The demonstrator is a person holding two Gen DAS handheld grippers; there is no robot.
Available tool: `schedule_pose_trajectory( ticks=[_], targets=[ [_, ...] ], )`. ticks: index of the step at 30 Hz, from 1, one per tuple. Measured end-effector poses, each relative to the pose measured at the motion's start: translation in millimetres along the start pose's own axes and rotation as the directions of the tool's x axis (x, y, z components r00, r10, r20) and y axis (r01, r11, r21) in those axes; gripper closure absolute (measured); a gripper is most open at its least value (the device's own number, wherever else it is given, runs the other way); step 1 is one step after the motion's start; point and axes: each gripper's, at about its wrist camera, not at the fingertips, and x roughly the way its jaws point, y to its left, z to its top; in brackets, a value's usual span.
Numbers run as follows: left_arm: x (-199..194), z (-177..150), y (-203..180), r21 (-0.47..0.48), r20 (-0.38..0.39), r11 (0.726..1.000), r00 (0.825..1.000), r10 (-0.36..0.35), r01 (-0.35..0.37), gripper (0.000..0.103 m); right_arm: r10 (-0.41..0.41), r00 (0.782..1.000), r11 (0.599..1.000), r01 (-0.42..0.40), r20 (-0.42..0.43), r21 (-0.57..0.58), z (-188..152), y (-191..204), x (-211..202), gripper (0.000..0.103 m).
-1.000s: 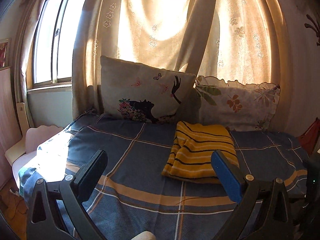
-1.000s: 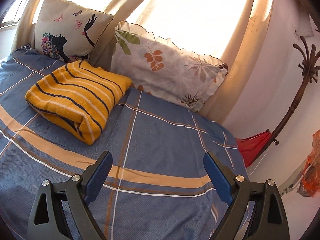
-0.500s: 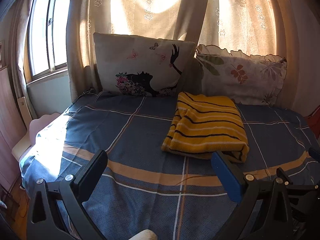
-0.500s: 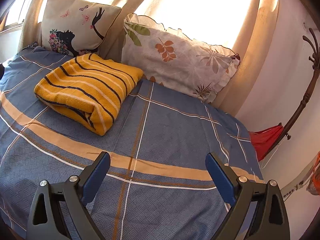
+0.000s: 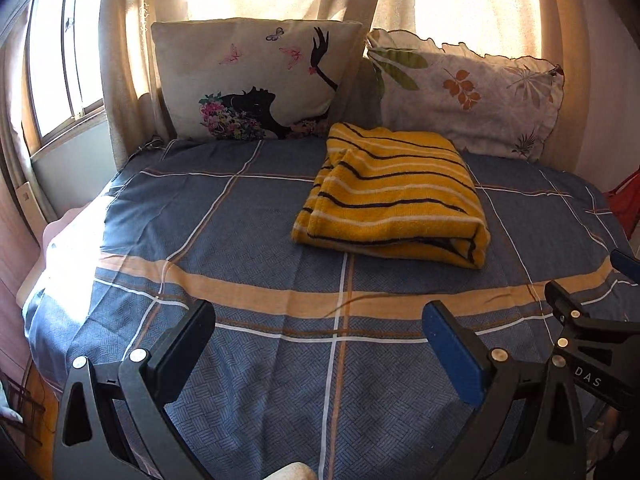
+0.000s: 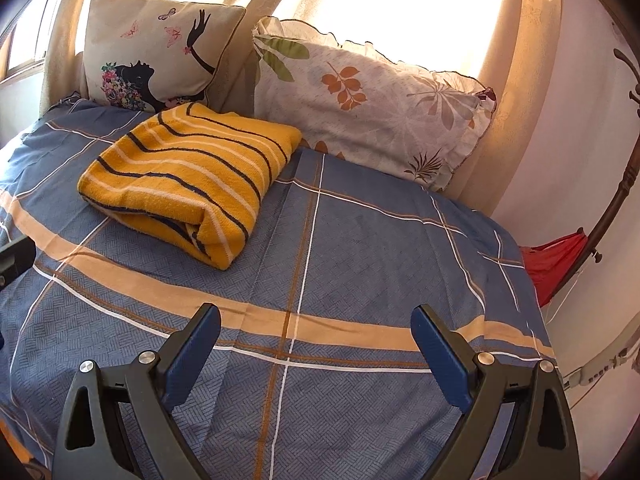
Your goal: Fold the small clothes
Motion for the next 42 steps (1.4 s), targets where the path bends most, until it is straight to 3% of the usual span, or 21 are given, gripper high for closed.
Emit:
schedule_pose_trajectory(
  ticks=[11,42],
  targets=[
    [5,-5,-8,0.021,-0.032,0.999,0.999,-0.025,0.026,0.0,0.041,0.999,0.995,-0.039,-0.016,0.087,-2,-15,4,0.005],
    [15,-12,-7,0.006,-0.085,0.998,0.995,-0.057,0.058,0.0,0.084,0.996,0.991,-0.082,-0.014,0.102,-5,-8,5,0.005]
  ],
)
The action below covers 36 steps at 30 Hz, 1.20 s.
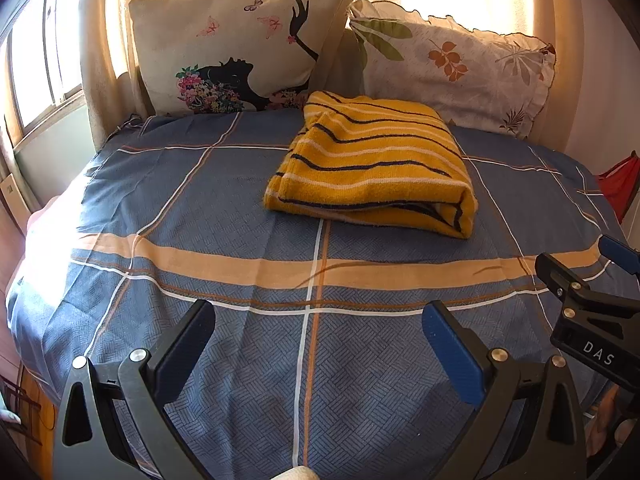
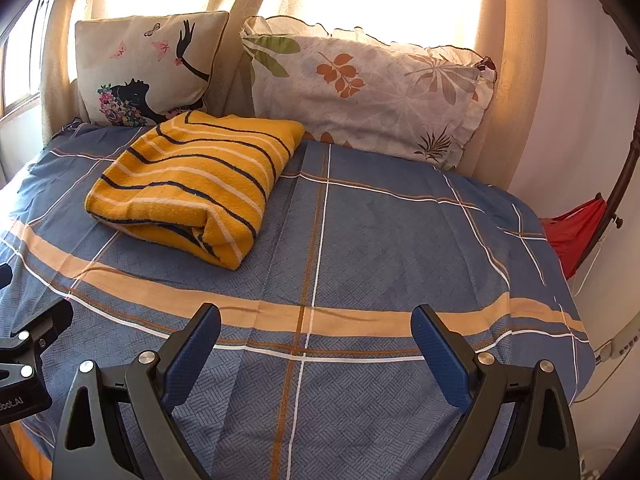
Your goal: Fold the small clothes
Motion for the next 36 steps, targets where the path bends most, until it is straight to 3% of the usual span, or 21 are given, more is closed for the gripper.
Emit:
schedule_pose_trajectory(
  ticks=[24,36],
  targets=[
    [5.7,-3.2,3.9,-0.018,-0.032,1.0,0.999,-0.024,0.023,0.0,0.013,1.0,1.0,-0.013,0.008,0.004,-2.0,4.8,-1.6,0.005],
    [9.4,-4.2,2.5,-0.002,-0.048,1.0,0.999,0.002,-0.002,0.0,0.017,1.0,1.0,-0.017,0.002,0.008,-3.1,6.8,0.5,0.005]
  ],
)
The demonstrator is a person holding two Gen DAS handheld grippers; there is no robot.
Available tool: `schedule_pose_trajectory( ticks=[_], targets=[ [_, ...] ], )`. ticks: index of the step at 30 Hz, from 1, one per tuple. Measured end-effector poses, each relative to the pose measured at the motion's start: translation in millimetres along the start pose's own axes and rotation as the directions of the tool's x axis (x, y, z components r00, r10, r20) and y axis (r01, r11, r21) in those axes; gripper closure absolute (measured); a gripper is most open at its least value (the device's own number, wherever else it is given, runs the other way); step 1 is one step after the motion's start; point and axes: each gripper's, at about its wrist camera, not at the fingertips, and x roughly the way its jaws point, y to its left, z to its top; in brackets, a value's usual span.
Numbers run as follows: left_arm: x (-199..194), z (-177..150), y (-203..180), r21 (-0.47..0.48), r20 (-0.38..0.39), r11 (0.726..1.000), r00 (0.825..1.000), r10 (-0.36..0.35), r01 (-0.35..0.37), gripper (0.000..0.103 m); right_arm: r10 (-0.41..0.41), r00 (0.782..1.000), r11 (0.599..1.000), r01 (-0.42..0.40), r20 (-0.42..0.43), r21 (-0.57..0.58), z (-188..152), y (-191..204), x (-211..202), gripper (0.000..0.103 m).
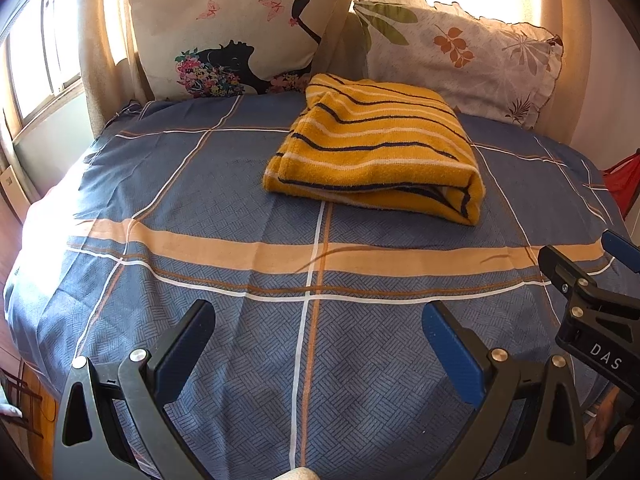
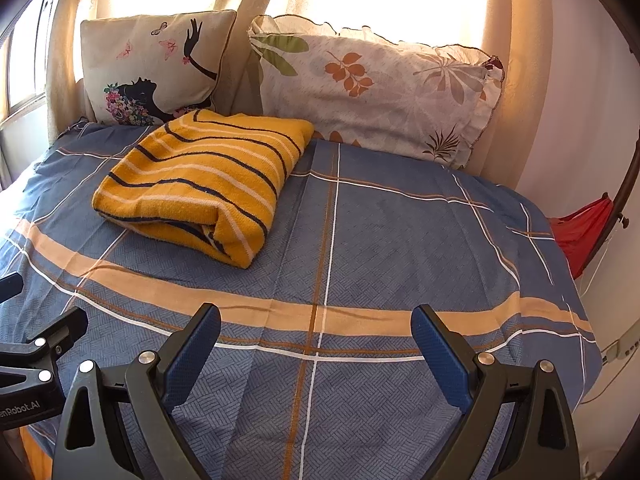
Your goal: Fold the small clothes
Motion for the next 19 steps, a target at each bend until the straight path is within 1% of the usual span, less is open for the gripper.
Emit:
schedule_pose_trajectory(
  ticks=[19],
  targets=[
    [-1.0,-1.4,-2.1,0.002,0.004,1.0,1.0,-0.017,0.017,0.0,0.012,1.0,1.0,-0.012,0.002,0.021,-0.6,-1.0,0.9,0.005]
  ],
)
